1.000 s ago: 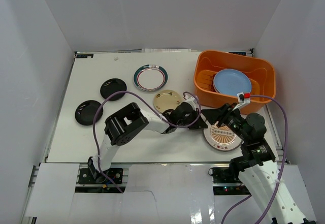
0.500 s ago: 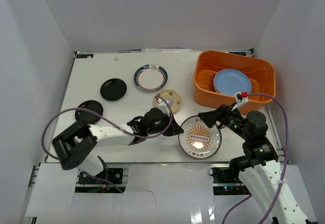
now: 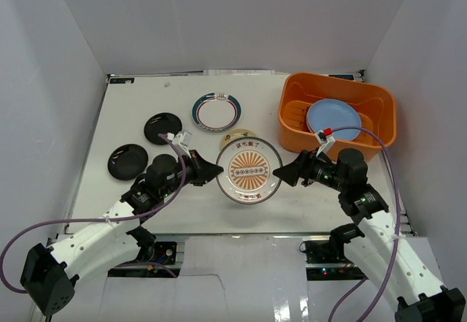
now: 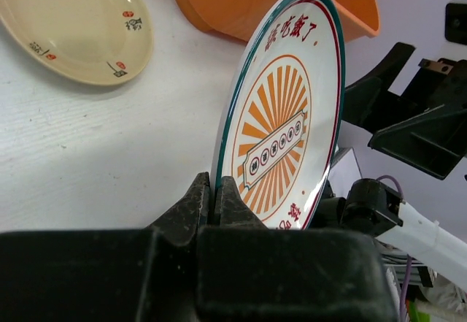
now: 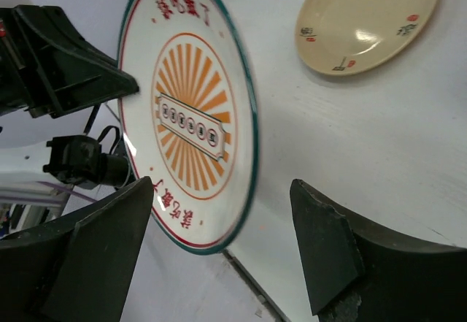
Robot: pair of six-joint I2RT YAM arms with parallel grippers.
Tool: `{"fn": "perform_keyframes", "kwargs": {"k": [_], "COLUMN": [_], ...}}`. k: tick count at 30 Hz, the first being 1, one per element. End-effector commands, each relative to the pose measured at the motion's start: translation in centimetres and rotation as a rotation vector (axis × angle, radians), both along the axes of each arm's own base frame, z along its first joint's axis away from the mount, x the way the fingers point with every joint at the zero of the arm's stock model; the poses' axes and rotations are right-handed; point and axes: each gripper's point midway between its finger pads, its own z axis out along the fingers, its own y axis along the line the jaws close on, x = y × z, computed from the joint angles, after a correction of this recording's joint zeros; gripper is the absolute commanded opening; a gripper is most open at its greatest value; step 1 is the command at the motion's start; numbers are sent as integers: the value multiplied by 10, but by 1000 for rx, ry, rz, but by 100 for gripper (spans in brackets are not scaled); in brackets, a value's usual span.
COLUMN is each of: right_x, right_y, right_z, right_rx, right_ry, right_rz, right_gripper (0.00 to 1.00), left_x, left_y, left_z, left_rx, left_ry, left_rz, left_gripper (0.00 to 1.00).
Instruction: Place the plates into the plastic bin on the countertop
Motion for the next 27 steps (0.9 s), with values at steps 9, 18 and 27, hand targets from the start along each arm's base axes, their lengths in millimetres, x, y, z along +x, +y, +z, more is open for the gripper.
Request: {"fn": "perform_keyframes", "kwargs": {"k": [9, 18, 27], "right_x": [-12, 5, 87], "right_y": [49, 55, -6], "right_z": [7, 59, 140], "right_rx": [90, 194, 119], "right_ry": [-5, -99, -270], "right_rz": [138, 87, -245], "right_gripper": [22, 8, 8], "left_x": [-2, -9, -13], "left_y": [4, 33, 95], "left_z": [38, 74, 109], "left_rx": [-44, 9, 253], "left_ry": [-81, -187, -340], "left_rz": [-8, 65, 212], "left_gripper": [0, 54, 98]}}
